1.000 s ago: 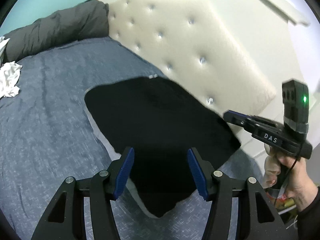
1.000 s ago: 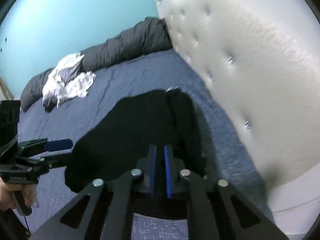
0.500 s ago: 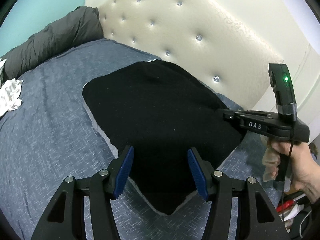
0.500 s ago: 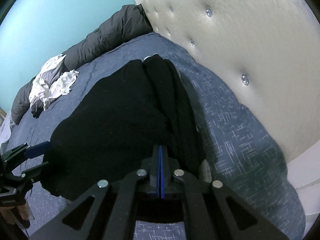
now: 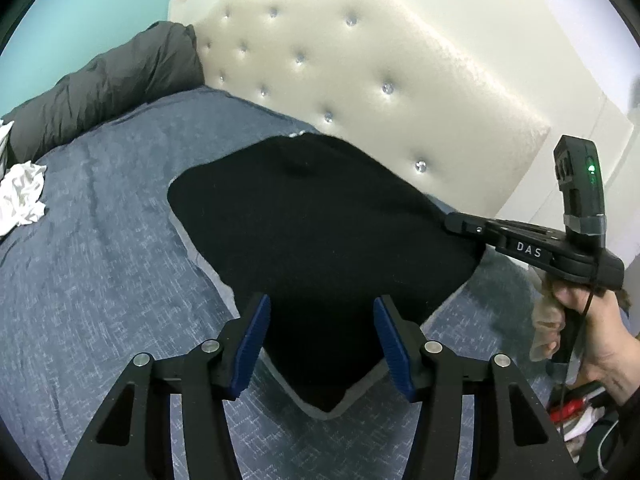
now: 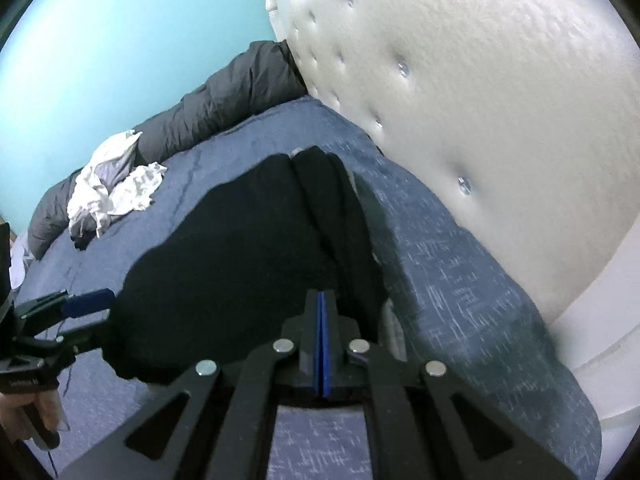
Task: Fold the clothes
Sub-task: 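Open both grippers and press the folded bundle flat on the bed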
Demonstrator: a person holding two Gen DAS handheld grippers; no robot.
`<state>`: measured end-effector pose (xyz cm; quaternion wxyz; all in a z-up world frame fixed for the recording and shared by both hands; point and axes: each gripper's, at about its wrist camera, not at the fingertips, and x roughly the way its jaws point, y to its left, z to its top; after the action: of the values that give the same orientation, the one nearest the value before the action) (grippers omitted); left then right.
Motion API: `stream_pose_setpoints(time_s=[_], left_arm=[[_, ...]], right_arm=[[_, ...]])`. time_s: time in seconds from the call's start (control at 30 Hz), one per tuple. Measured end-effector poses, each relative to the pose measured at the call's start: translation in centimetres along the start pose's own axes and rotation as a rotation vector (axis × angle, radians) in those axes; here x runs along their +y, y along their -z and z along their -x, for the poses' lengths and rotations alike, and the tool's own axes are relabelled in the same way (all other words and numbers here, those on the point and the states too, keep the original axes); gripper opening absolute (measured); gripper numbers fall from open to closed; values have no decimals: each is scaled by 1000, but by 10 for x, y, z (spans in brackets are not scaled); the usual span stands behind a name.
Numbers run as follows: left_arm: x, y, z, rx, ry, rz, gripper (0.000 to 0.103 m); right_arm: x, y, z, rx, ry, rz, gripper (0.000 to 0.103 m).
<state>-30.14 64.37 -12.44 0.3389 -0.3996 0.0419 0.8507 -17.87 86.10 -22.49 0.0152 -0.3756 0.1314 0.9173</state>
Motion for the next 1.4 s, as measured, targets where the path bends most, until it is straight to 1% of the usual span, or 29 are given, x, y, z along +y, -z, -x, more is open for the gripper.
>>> stream_pose_setpoints(time_s=[0.23, 0.5, 0.67, 0.87, 1.07, 1.4], left_arm=[[-3, 11, -6, 0, -11, -17, 57], [-4, 17, -11, -2, -12, -15, 57], [-4, 17, -13, 14, -17, -18, 57], [2, 9, -3, 25, -10, 18, 58], [3, -1, 19, 5, -5, 54, 57], [-6, -7, 63, -33, -4, 53, 58]], right_arm=[[-10, 14, -14, 23, 9, -48, 0], [-17, 28, -21, 0, -4, -115, 0], [-14, 28, -21, 12, 10, -135, 0], [-5, 18, 0, -13, 33, -144, 0], [7, 11, 26, -58, 38, -140, 0], [33, 6, 68, -102, 68, -129, 0]])
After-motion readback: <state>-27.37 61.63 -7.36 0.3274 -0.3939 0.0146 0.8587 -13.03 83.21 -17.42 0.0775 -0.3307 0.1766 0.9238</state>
